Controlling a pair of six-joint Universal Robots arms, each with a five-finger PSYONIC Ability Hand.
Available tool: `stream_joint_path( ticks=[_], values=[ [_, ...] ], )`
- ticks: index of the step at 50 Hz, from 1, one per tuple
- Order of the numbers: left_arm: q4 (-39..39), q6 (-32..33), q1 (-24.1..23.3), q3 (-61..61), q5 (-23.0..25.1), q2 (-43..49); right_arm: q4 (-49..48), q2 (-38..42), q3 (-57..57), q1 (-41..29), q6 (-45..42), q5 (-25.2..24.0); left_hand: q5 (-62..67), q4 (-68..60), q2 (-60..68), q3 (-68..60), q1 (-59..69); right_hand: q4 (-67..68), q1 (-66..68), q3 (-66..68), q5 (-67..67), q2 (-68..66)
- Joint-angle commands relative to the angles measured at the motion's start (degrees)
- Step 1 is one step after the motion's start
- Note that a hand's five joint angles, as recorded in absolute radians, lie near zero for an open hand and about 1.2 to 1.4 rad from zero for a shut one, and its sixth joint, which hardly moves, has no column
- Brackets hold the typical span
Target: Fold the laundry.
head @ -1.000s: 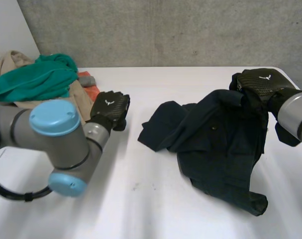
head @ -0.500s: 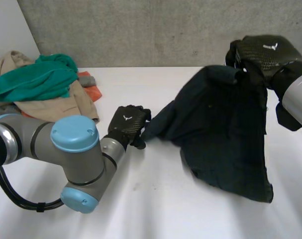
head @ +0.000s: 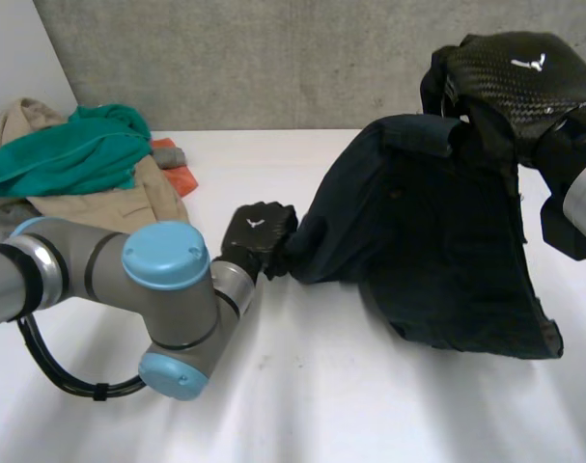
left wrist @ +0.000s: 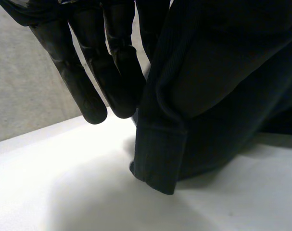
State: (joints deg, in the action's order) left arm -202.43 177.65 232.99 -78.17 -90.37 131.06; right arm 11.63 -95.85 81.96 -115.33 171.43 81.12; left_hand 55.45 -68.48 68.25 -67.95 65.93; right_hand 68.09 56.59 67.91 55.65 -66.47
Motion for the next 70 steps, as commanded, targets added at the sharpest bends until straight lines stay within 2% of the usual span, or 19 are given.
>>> stream_joint_path(
  ticks=[1, 6, 9, 12, 16, 18, 22, 24, 28, 29, 35, 44, 53, 54, 55, 58, 65, 70],
  values=[
    [1.0, 2.0, 3.9, -2.9, -2.5, -5.4, 1.8, 2.8, 2.3, 3.6, -5.7, -0.4, 14.6, -11.5, 11.7, -12.1, 14.1, 11.9, 23.4, 12.1, 14.4, -13.5],
    [1.5, 9.6, 5.9, -10.0, -2.2, -12.7, 3.3, 10.5, 3.0, 7.4, -16.4, 0.2, 14.6, -11.5, 11.7, -12.1, 14.1, 11.9, 23.4, 12.1, 14.4, -13.5],
    [1.2, 13.7, 5.8, -11.2, -2.1, -13.3, 3.2, 15.8, 1.5, 7.8, -21.5, 0.6, 14.6, -11.5, 11.7, -12.1, 14.1, 11.9, 23.4, 12.1, 14.4, -13.5],
    [0.2, 18.4, 6.2, -9.3, -1.8, -12.1, 2.1, 19.9, -1.5, 7.4, -21.5, 1.6, 14.6, -11.5, 11.7, -12.1, 14.1, 11.9, 23.4, 12.1, 14.4, -13.5],
    [-3.0, 24.1, 6.6, 2.1, -1.1, -6.6, -3.4, 27.3, -11.2, 7.2, -18.7, 5.0, 14.6, -11.5, 11.7, -12.1, 14.1, 11.9, 23.4, 12.1, 14.4, -13.5],
    [-5.2, 27.2, 7.6, 10.8, -1.0, -4.5, -10.5, 30.0, -17.4, 7.2, -16.4, 6.8, 14.6, -11.5, 11.7, -12.1, 14.1, 11.9, 23.4, 12.1, 14.4, -13.5],
    [-10.3, 29.2, 8.9, 23.4, -1.2, -4.1, -26.5, 31.2, -24.0, 7.3, -13.5, 8.3, 14.6, -11.5, 11.7, -12.1, 14.1, 11.9, 23.4, 12.1, 14.4, -13.5],
    [-12.9, 29.2, 9.0, 26.6, -1.2, -4.3, -36.9, 30.9, -24.7, 7.4, -13.1, 8.6, 14.6, -11.5, 11.7, -12.1, 14.1, 11.9, 23.4, 12.1, 14.4, -13.5],
    [-17.6, 29.2, 9.4, 29.4, -1.5, -7.5, -48.9, 30.5, -24.8, 7.2, -13.1, 8.4, 14.6, -11.5, 11.7, -12.1, 14.1, 11.9, 23.4, 12.1, 14.4, -13.5],
    [-18.0, 29.1, 9.4, 28.8, -1.3, -8.8, -49.4, 30.4, -24.8, 7.2, -13.1, 8.3, 14.6, -11.5, 11.7, -12.1, 14.1, 11.9, 23.4, 12.1, 14.4, -13.5],
    [-16.4, 29.2, 8.4, 19.3, -1.1, -10.6, -45.6, 30.0, -22.8, 7.2, -12.7, 4.7, 14.6, -11.5, 11.7, -12.1, 14.1, 11.9, 23.4, 12.1, 14.4, -13.5],
    [-15.7, 29.5, 4.7, -6.3, -0.9, -14.1, -34.7, 30.0, -6.0, 8.1, -12.4, -1.7, 14.6, -11.5, 11.7, -12.1, 14.1, 11.9, 23.4, 12.1, 14.4, -13.5],
    [-15.5, 29.8, 0.1, -16.4, -1.0, -12.9, -26.9, 31.4, 7.9, 11.0, -12.5, -3.3, 14.6, -11.5, 11.7, -12.1, 14.1, 11.9, 23.4, 12.1, 14.4, -13.5],
    [-15.5, 29.8, 0.1, -16.6, -1.0, -13.0, -26.9, 31.7, 8.6, 11.0, -12.5, -3.3, 14.6, -11.5, 11.7, -12.1, 14.1, 8.5, 20.0, 8.7, 10.9, -10.1],
    [-15.3, 29.8, 0.1, -16.8, -1.0, -13.1, -26.4, 32.0, 9.7, 11.1, -12.5, -3.2, 14.6, -11.5, 11.7, -12.1, 14.1, -2.7, 8.8, -2.5, -0.3, 1.1],
    [-14.2, 29.8, 0.2, -16.8, -1.1, -13.5, -26.1, 32.0, 10.8, 11.1, -12.3, -2.6, 14.6, -11.5, 11.7, -12.1, 14.1, -23.3, -11.8, -23.1, -20.9, 21.7],
    [-10.5, 29.8, 0.4, -15.4, -0.9, -16.4, -22.5, 31.3, 13.0, 11.1, -12.3, -2.5, 14.6, -11.5, 11.7, -12.1, 14.1, -39.7, -28.2, -39.5, -37.2, 38.0],
    [-9.6, 29.6, 1.0, -13.7, -1.0, -17.1, -21.0, 28.9, 15.1, 11.5, -12.3, -2.9, 14.6, -11.5, 11.7, -12.1, 14.1, -40.8, -29.3, -40.7, -38.4, 39.2]
  ],
)
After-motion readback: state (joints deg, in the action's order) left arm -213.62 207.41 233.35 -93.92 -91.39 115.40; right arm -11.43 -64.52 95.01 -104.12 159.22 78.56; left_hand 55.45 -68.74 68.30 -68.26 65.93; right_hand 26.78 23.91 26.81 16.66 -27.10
